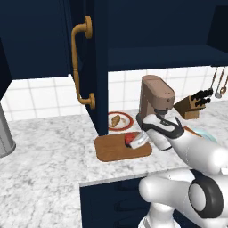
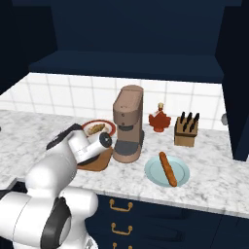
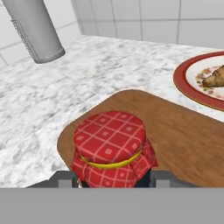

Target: From the different types of pastries on the counter, select a croissant and place it on the cutting board. Then retrieve a jar of jam from the cabinet and place it alongside the croissant on the cutting board.

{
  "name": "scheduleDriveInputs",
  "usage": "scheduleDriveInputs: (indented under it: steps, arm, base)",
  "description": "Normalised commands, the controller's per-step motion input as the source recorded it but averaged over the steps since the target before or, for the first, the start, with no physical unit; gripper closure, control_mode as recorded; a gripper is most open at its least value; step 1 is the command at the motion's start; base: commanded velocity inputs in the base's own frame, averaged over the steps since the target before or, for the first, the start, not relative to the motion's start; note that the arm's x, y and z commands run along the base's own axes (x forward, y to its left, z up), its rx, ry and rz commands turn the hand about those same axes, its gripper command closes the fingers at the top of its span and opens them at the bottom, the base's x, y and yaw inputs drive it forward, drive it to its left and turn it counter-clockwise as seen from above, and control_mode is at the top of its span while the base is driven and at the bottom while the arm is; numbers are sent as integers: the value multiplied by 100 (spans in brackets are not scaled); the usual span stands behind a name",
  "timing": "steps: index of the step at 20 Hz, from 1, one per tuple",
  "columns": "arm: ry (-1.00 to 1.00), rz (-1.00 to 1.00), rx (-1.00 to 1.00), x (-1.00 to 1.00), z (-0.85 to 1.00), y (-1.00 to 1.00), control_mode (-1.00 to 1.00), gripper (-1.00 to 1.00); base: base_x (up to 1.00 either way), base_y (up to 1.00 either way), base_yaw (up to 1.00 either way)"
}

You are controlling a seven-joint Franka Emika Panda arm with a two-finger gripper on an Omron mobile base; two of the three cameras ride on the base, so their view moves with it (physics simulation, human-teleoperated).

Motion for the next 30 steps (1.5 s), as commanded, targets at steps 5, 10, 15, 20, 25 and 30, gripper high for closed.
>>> scheduleDriveInputs:
  steps: [5,10,15,20,25,30]
  arm:
    - [0,0,0,0,-18,0,-100,-100]
    - [0,0,0,0,-17,0,-100,-100]
    - [-1,0,0,-3,-14,4,-100,-100]
    - [-10,0,-3,-14,3,47,-100,-100]
    - [-34,-1,-6,-7,82,30,-100,-100]
    - [-21,-25,-2,-36,36,7,-100,-100]
  base:
    - [0,0,0]
    - [0,0,0]
    - [0,0,0]
    - [0,0,0]
    - [0,0,0]
    - [0,0,0]
